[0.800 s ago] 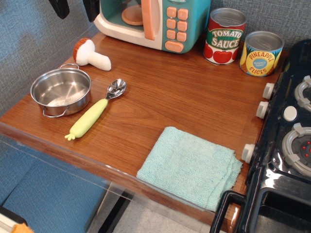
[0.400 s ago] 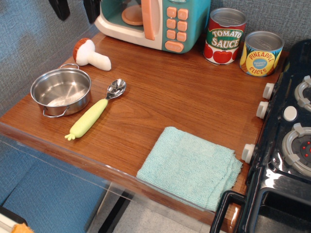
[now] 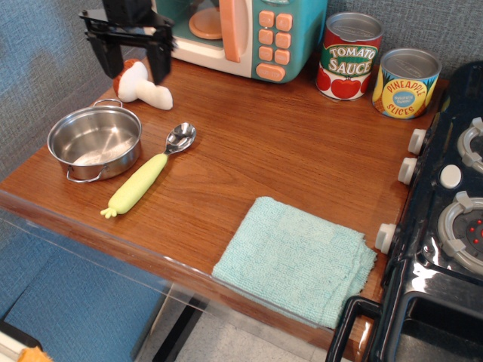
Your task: Move the blue towel in front of the cans
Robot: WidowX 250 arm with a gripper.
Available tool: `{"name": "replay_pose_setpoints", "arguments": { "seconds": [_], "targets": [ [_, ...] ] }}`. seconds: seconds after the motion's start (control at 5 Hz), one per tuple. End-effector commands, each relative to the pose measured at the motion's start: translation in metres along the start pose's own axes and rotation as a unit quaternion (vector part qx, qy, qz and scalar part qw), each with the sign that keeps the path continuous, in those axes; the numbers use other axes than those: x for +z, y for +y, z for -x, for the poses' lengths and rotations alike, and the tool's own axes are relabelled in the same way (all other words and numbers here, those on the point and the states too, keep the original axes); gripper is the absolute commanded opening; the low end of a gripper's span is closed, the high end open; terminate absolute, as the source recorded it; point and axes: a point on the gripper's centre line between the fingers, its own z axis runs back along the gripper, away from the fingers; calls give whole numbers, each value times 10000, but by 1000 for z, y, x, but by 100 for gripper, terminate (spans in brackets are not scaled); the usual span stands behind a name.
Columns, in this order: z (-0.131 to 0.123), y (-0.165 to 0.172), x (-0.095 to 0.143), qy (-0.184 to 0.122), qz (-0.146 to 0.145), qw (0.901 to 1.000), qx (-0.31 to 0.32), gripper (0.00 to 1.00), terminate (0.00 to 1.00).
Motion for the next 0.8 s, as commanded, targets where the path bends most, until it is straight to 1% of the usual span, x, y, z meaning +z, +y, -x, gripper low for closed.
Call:
{"name": "replay_pose_setpoints", "arguments": {
  "seconds": [0.0,0.2,0.4,0.6],
  "targets": [
    [64,-91,17,-567,-137,9928,-1046,100,0],
    [89,-137,2,-579,-284,9869,-1478,100,0],
    [108,-184,-10,-530,-449,9795,-1891,100,0],
    [123,-197,-18,-617,-586,9674,-2384,100,0]
  ]
}}
